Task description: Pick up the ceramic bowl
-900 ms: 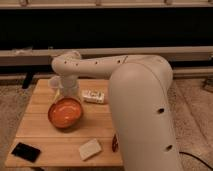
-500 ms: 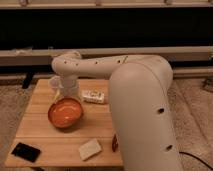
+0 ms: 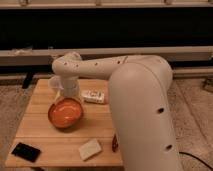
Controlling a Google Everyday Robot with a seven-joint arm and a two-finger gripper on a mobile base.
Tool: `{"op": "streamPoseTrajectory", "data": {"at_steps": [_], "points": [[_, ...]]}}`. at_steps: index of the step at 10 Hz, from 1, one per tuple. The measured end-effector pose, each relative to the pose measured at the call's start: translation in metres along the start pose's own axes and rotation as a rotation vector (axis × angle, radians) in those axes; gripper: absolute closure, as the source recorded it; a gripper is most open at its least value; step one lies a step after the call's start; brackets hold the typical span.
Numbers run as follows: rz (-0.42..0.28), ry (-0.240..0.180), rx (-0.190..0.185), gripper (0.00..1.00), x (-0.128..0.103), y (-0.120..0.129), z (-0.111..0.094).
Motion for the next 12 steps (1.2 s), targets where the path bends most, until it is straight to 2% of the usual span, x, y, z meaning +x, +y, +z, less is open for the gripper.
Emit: {"op": "streamPoseTrajectory", "data": {"at_steps": [12], "points": [[0.012, 0.004, 0.012, 0.20, 0.009, -0.003, 0.016]]}}
